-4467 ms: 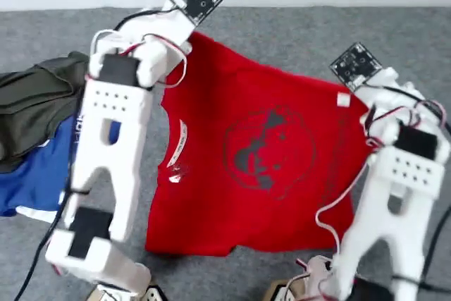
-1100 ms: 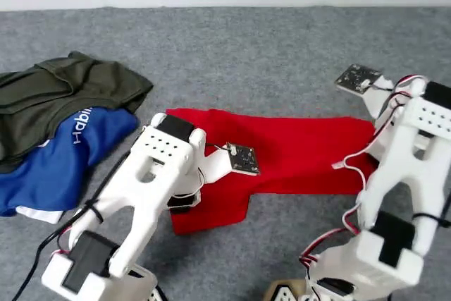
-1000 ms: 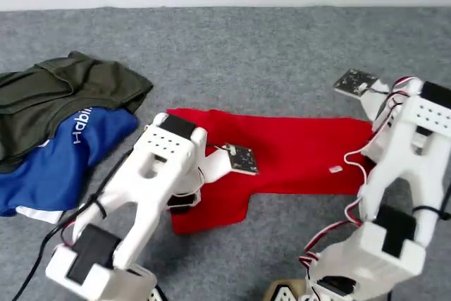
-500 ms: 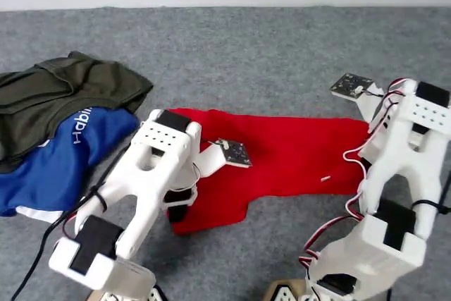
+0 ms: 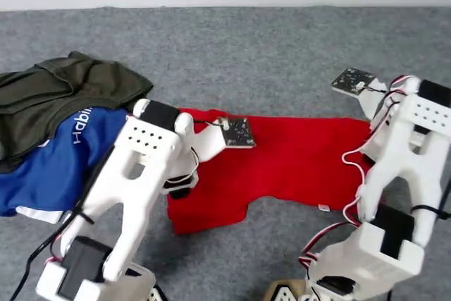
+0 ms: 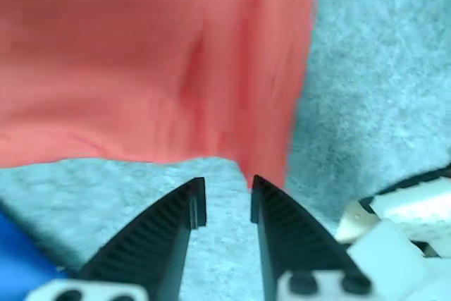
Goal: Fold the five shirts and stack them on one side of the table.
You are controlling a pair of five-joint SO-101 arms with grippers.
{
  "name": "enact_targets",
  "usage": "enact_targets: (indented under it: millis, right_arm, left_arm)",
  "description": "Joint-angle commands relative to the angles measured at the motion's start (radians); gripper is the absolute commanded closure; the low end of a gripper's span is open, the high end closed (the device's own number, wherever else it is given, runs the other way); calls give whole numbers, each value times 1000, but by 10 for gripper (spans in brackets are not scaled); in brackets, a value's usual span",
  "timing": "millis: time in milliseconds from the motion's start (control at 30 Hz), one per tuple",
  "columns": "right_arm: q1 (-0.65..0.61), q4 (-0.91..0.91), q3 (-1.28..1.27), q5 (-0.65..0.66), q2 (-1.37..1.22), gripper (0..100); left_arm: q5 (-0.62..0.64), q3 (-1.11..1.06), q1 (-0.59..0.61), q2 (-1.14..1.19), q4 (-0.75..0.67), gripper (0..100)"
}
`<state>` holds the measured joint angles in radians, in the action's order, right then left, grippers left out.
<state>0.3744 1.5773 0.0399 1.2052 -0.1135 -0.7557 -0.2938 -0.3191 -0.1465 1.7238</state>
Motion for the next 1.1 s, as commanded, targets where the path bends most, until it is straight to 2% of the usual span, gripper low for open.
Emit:
enact_targets:
  millis: [0, 100, 233, 333, 600, 767, 967, 1067]
  right_arm:
    - [-50, -79, 48, -120, 54, 761]
    - [-102, -200, 46, -258, 33, 797]
    - [-179, -338, 49, -368, -58, 990]
    - [-209, -394, 51, -402, -142, 965]
    - [-205, -486, 52, -436, -315, 988]
    - [-194, -650, 54, -433, -371, 989]
    - [-194, -862, 54, -433, -397, 989]
    - [-188, -863, 87, -436, -390, 989]
  left_arm:
    - [104, 90, 9, -55, -28, 885]
    - [242, 94, 35, -52, -198, 890]
    - [407, 91, 98, 52, -420, 972]
    - [448, 119, 120, 198, -480, 985]
    - [450, 295, 121, 542, -482, 985]
    - [443, 367, 124, 686, -422, 985]
    - [442, 452, 163, 760, -354, 985]
    - [442, 458, 196, 766, -342, 985]
